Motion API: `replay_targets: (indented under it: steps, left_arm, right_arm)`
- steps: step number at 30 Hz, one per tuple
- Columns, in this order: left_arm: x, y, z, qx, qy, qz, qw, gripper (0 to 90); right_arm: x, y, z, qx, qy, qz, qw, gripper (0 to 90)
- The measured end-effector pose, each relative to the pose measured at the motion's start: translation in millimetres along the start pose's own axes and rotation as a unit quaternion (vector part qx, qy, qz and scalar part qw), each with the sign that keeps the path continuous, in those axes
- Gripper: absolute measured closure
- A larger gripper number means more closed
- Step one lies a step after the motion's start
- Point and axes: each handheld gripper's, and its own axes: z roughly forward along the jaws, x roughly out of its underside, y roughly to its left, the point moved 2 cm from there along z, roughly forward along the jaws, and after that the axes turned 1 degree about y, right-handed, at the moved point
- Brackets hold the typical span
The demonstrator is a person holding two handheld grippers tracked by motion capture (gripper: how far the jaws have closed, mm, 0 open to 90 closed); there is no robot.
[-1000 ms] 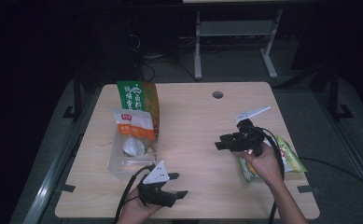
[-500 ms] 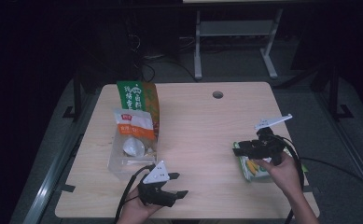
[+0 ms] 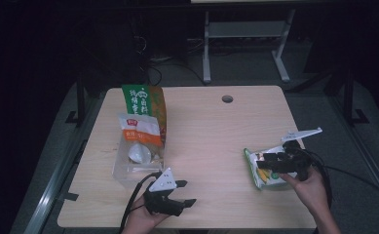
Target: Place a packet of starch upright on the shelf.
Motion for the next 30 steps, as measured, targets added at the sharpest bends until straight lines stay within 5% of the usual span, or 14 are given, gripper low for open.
replay_targets:
  steps: [20, 30]
  left_arm:
    - [-0.1, -1.8, 2.6, 0.005, 0.004, -0.001, 1.0000, 34.1]
    - [0.0, -1.5, 1.9, 0.004, 0.005, 0.000, 1.0000, 34.1]
  right_arm:
    - [60.7, -24.4, -32.1, 0.049, -0.004, 0.046, 0.9977, 46.8]
    - [95.3, -35.1, -45.5, 0.072, -0.012, 0.088, 0.9934, 44.0]
